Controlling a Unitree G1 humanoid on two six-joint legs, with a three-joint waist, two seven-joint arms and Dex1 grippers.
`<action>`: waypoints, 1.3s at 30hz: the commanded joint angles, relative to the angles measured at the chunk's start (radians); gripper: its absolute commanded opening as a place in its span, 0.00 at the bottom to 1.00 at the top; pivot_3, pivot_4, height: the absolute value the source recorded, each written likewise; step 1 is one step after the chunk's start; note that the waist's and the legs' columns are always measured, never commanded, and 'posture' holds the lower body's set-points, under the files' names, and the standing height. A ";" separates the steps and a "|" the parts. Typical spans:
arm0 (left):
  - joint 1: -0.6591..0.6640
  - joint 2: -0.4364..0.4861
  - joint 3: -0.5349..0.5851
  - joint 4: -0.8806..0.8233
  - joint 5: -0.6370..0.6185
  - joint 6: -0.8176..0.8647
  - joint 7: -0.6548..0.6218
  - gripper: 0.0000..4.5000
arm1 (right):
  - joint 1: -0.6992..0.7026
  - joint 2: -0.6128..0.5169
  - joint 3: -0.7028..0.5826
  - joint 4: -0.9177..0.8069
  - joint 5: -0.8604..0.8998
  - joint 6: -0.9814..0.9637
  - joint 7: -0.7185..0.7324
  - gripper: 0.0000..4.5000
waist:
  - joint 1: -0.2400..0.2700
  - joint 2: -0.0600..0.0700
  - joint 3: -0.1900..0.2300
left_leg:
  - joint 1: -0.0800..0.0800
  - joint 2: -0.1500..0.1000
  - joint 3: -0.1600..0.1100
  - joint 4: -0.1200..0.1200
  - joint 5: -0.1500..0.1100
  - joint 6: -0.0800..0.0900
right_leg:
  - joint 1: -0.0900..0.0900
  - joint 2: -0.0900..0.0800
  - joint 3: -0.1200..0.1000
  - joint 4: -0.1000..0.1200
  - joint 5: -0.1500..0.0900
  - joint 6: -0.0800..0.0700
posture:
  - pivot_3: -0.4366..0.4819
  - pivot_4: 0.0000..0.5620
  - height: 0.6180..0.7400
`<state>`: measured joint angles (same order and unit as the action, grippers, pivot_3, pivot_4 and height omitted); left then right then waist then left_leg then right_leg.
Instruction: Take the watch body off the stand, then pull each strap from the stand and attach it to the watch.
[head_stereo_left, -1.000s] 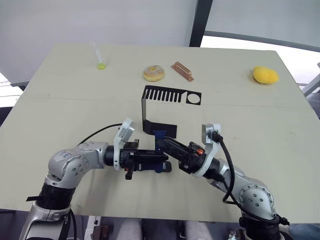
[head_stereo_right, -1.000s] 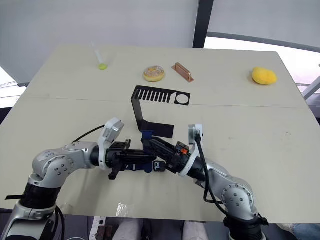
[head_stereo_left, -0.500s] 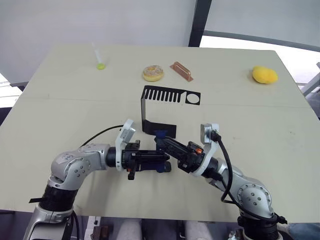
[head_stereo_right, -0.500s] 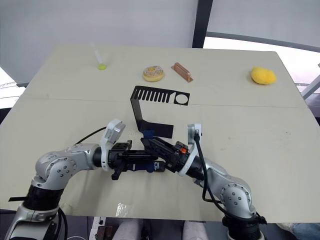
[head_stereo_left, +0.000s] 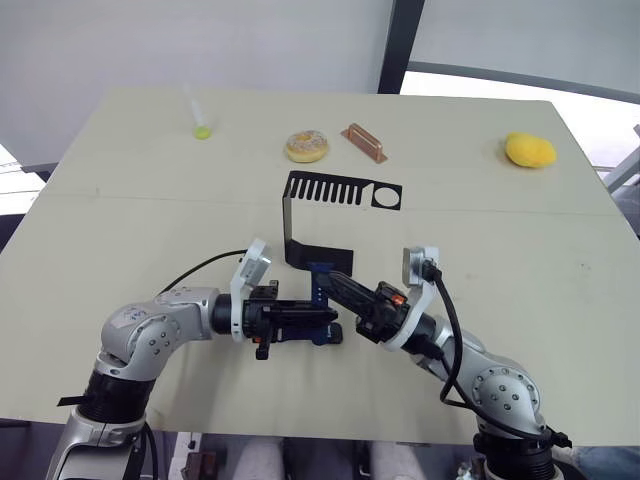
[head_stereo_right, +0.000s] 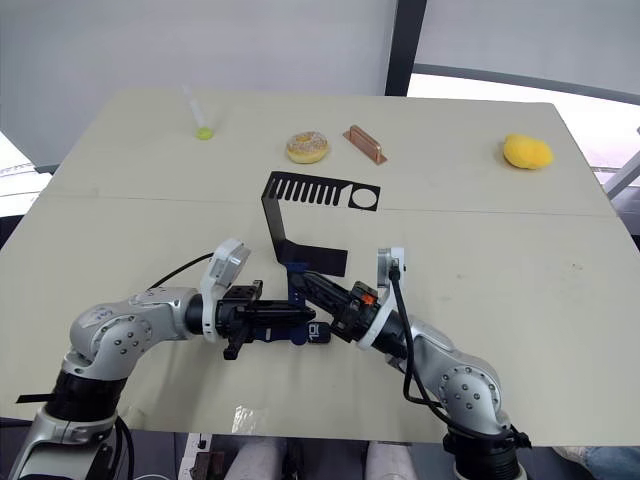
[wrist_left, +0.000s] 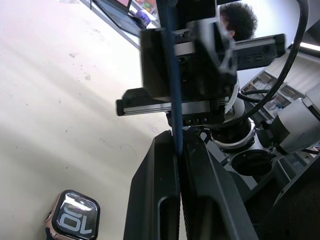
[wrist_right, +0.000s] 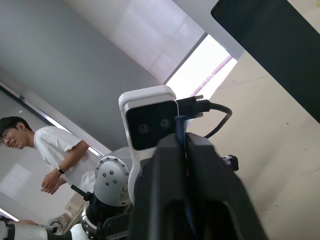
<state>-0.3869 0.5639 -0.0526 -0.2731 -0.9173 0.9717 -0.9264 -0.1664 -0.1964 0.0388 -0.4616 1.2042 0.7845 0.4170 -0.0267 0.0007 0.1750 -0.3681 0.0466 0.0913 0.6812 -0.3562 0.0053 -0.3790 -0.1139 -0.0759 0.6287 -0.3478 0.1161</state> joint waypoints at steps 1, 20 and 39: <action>0.002 -0.006 0.014 -0.032 -0.006 -0.016 -0.002 0.00 | 0.003 0.003 0.005 -0.014 0.001 -0.015 0.031 0.00 | 0.000 0.000 0.000 | 0.000 0.000 0.000 0.000 0.000 0.000 | 0.000 0.000 0.000 0.000 0.000 0.000 | 0.48 0.27 1.00; 0.106 0.150 0.072 -0.179 0.168 -0.305 -0.128 0.88 | -0.050 -0.105 -0.047 -0.148 -0.034 -0.060 0.093 0.00 | 0.000 0.000 0.000 | 0.000 0.000 0.000 0.000 0.000 0.000 | 0.000 0.000 0.000 -0.001 0.000 0.000 | 0.48 0.27 1.00; 0.170 0.112 -0.103 0.003 0.642 -0.757 -0.116 1.00 | 0.255 -0.404 -0.241 -0.223 -0.345 -0.263 0.226 0.00 | 0.028 0.000 0.000 | 0.000 -0.001 0.003 0.001 -0.001 0.003 | 0.000 -0.001 -0.001 -0.001 0.001 0.002 | 0.48 0.27 1.00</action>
<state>-0.2043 0.6774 -0.1425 -0.2243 -0.2820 0.1765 -1.0666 0.0762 -0.5938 -0.1855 -0.6306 0.8468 0.5337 0.6314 0.0017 0.0006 0.1750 -0.3681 0.0457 0.0941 0.6822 -0.3567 0.0081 -0.3788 -0.1144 -0.0768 0.6282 -0.3468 0.1181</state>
